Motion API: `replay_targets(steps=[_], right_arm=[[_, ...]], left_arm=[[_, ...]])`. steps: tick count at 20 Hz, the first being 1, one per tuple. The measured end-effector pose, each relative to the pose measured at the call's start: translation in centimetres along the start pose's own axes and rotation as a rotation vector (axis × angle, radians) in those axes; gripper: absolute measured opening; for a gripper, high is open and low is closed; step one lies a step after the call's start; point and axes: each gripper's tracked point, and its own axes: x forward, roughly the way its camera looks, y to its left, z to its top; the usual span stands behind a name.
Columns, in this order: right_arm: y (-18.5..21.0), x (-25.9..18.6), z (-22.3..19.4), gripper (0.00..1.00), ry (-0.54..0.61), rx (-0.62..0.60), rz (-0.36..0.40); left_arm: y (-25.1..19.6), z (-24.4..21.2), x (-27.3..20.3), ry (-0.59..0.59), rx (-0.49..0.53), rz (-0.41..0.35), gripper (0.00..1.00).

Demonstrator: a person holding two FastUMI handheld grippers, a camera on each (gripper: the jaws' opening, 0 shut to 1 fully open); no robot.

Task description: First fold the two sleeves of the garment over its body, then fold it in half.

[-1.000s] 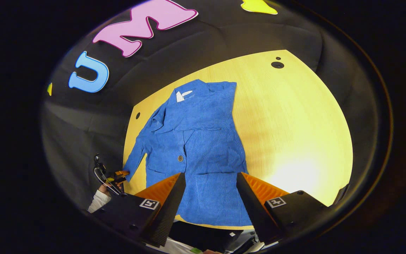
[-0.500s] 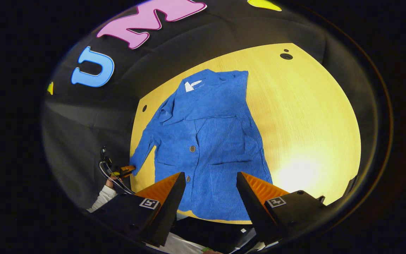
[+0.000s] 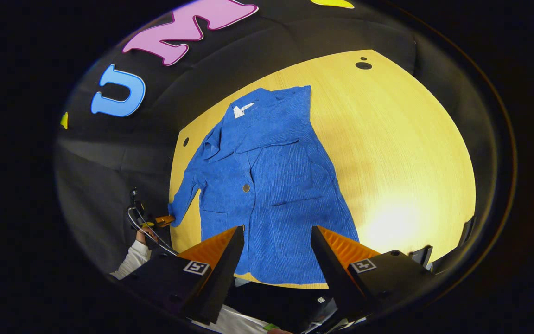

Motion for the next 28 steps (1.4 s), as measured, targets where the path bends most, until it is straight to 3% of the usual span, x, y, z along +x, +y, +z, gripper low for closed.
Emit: replay_targets(steps=[7,14,20,22,28], right_arm=[[0.1,1.0,0.2,0.94,0.020,-0.035,0.040],[-1.0,0.4,0.2,0.94,0.003,-0.086,0.071],[-1.9,-1.4,-1.1,0.94,-0.040,-0.033,0.138],[-2.9,-1.8,-1.2,0.94,-0.059,-0.022,0.137],[-7.8,-1.5,-1.8,0.94,-0.084,-0.009,0.078]], left_arm=[[-4.7,5.9,-9.0,-0.187,0.099,-0.090,0.00],[-22.2,8.6,-18.0,-0.342,0.300,-0.261,0.00],[-40.6,4.4,-17.5,-0.309,0.557,-0.335,0.00],[-46.3,1.1,-16.3,-0.261,0.616,-0.371,0.00],[-58.7,-5.3,-10.0,-0.150,0.789,-0.363,0.00]])
